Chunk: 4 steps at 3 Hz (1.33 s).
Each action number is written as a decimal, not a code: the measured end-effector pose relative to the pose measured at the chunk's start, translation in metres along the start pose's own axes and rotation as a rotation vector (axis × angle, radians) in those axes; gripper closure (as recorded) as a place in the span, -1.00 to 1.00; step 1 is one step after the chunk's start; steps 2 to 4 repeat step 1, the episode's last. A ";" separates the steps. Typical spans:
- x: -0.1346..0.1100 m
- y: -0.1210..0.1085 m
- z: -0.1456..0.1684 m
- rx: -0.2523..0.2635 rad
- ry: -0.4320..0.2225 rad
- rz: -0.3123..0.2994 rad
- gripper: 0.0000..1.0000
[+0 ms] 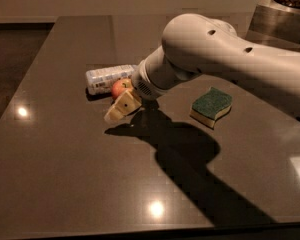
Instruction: Move apple near blue plastic bottle
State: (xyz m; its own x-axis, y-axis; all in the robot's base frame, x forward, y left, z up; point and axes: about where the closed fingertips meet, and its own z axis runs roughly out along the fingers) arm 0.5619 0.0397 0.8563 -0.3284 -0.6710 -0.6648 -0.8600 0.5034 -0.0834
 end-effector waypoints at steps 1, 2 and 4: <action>0.000 0.000 0.000 0.000 0.000 0.000 -1.00; 0.000 0.000 0.000 0.000 0.000 0.000 -1.00; 0.000 0.000 0.000 0.000 0.000 0.000 -1.00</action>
Offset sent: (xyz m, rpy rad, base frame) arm 0.0000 0.0000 0.0000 0.0000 0.0000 0.0000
